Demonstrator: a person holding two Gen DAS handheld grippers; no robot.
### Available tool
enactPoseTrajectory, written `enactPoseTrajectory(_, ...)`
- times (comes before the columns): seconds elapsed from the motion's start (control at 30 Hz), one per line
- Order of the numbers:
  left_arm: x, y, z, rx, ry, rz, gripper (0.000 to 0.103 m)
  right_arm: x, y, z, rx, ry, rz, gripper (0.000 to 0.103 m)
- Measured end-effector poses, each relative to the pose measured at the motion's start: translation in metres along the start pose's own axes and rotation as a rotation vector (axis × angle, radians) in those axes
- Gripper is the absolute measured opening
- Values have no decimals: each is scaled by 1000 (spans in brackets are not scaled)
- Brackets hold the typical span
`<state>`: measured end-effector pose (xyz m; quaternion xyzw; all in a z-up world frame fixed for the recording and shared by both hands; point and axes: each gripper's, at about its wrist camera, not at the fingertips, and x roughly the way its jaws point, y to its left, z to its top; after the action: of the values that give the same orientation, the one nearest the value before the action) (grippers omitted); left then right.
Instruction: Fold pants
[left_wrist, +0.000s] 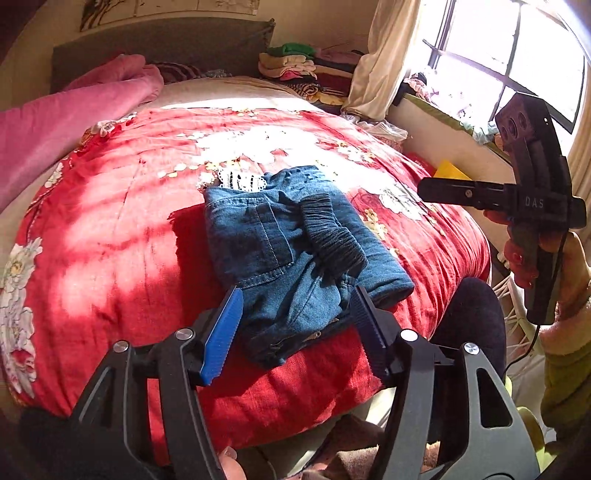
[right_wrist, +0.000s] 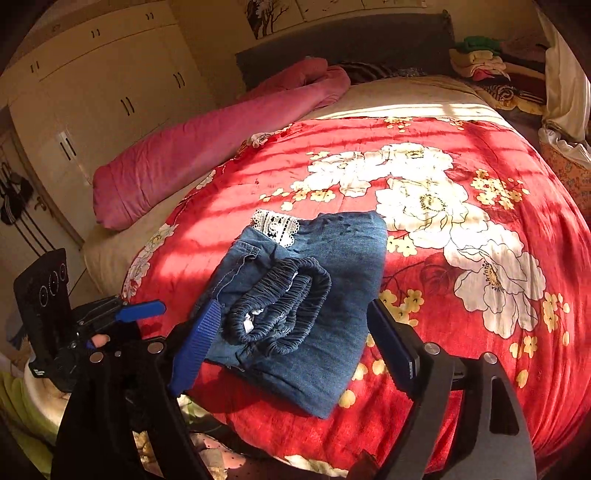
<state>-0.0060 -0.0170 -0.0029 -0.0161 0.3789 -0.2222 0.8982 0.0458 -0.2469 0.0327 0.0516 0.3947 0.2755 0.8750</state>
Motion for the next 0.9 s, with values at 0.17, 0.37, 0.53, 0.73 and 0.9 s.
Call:
enactPoseTrajectory(0.17,-6,5,7,-10,-13,24,68,-11,-2,-4,9,-29,-7,85)
enactPoseTrajectory(0.37,-5,6,15,-19,-13,55,81,-14,-9,-9,44,-49,3,88)
enactPoseTrajectory(0.53,0,8,21,-31,-6,74,89,-11,-16,-12,67,-45,-1,90)
enactPoseTrajectory(0.73,10,9,27,-46,7,81,93,-3,-24,-16,83,-28,-39,93)
enactPoseTrajectory(0.9,15,9,27,-55,18,76,93,1,-29,-21,101,-23,-45,95)
